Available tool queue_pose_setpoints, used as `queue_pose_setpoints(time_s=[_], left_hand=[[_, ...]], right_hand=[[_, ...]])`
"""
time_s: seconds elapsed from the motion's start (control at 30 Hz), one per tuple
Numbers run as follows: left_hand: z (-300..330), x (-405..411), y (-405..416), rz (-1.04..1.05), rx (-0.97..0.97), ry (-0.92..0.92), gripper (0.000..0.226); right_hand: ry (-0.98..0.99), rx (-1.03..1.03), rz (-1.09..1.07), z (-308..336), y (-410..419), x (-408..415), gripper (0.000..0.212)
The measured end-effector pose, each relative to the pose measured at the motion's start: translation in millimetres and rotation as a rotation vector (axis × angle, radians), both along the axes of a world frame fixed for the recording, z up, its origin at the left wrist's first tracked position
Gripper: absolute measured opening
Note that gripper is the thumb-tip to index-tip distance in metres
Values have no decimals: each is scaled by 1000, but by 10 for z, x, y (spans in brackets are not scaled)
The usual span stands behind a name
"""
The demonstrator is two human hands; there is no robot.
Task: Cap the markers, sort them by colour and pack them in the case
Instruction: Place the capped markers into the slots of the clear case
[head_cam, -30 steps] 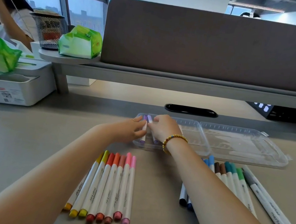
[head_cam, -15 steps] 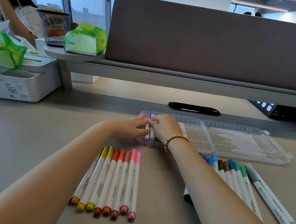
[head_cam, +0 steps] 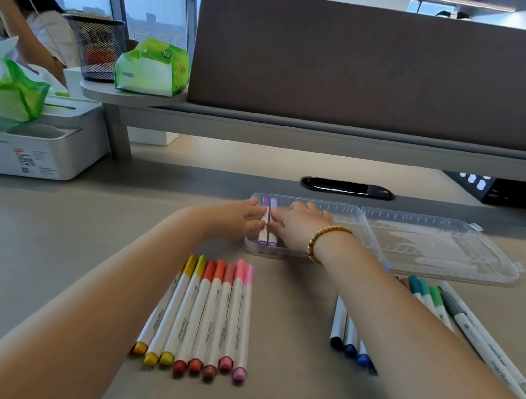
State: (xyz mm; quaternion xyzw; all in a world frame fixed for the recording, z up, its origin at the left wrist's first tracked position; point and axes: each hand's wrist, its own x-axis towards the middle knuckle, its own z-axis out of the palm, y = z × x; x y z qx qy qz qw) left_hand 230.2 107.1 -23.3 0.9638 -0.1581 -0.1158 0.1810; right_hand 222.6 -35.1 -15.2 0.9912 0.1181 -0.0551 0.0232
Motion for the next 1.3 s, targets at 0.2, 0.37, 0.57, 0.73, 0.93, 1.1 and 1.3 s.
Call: queue_pose_setpoints(time_s=[0.2, 0.37, 0.57, 0.73, 0.93, 1.1, 1.3], left_hand=[[72, -266, 267, 282, -170, -211, 60], [84, -673, 740, 443, -239, -195, 58], [19, -1136, 1034, 531, -95, -15, 34], [32, -1347, 1114, 475, -41, 24, 30], [10, -1293, 1049, 476, -37, 21, 27], [12, -1231, 1055, 515, 62, 15, 20], [27, -1215, 1146, 557, 137, 33, 25]], right_hand=[[-216, 159, -76, -33, 3, -204, 36], [-307, 392, -60, 41, 353, -655, 29], [-152, 459, 14, 62, 833, -1076, 31], [-87, 361, 41, -7, 1105, -1359, 31], [-85, 285, 14, -53, 1196, -1422, 34], [-58, 243, -20, 1, 1149, -1373, 41], [-44, 172, -8, -13, 1266, -1261, 51]])
